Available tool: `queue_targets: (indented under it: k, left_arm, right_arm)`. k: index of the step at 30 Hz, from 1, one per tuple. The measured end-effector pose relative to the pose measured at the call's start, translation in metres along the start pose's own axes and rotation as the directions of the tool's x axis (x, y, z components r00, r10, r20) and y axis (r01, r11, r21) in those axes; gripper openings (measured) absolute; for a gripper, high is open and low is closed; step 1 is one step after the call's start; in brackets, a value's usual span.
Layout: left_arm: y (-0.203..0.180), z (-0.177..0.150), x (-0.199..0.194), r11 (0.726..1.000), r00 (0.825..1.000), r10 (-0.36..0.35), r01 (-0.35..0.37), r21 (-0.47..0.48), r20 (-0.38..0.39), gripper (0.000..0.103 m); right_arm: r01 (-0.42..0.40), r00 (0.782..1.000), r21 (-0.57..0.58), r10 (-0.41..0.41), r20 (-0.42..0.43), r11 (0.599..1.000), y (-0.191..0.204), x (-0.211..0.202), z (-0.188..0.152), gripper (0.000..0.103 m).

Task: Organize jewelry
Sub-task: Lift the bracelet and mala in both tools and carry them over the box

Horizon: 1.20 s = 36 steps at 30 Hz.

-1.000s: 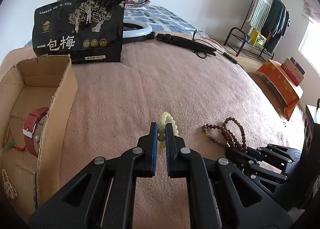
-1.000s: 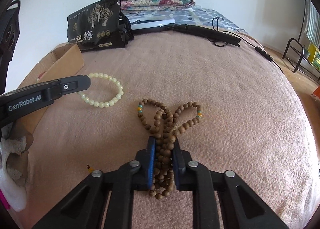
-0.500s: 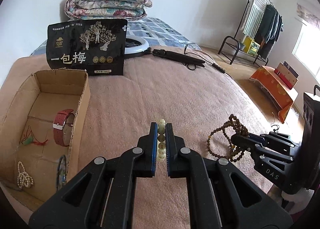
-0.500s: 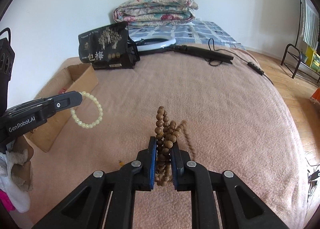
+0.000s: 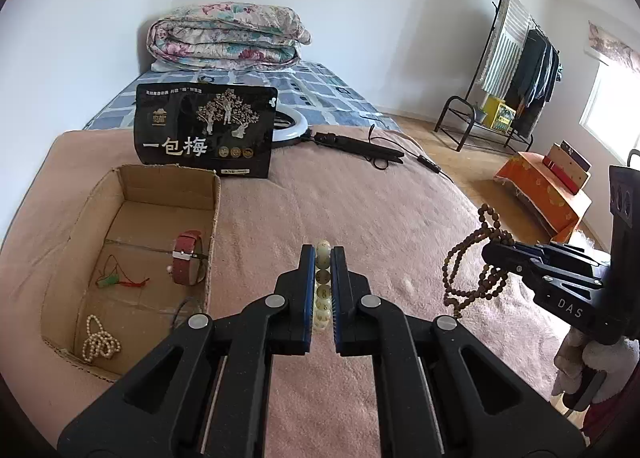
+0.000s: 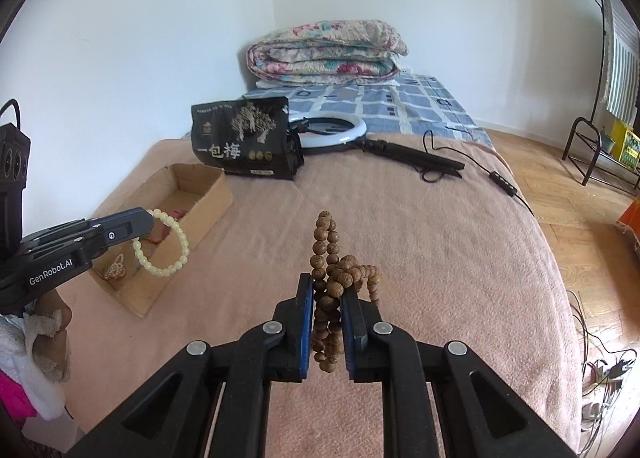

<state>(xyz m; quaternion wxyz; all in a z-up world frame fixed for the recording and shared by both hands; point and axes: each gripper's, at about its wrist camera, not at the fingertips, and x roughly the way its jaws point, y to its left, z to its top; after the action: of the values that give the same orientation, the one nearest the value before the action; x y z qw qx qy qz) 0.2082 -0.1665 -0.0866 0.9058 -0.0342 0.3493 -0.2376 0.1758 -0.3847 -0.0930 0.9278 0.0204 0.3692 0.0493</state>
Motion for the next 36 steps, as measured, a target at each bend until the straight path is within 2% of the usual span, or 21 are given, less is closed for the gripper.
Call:
queue_targets:
  k: [5, 14, 24, 36]
  left_arm:
    - [0.018, 0.002, -0.025, 1.0, 1.0, 0.02, -0.02, -0.018, 0.022, 0.005]
    - [0.075, 0.005, -0.058, 0.994, 0.994, 0.093, -0.09, -0.063, 0.048, 0.005]
    - [0.13, 0.004, -0.075, 0.983, 0.985, 0.161, -0.156, -0.092, 0.055, 0.005]
    - [0.17, -0.01, -0.074, 0.975, 0.982, 0.187, -0.181, -0.132, 0.031, 0.005]
  right_arm:
    - [-0.019, 1.0, -0.026, 0.02, 0.02, 0.999, 0.019, -0.013, 0.012, 0.011]
    - [-0.086, 0.995, -0.083, 0.09, 0.045, 0.993, 0.066, -0.016, 0.04, 0.011]
    - [-0.18, 0.982, -0.129, 0.186, 0.036, 0.975, 0.129, 0.01, 0.065, 0.011]
    - [-0.269, 0.963, -0.182, 0.27, -0.022, 0.946, 0.192, 0.053, 0.074, 0.011]
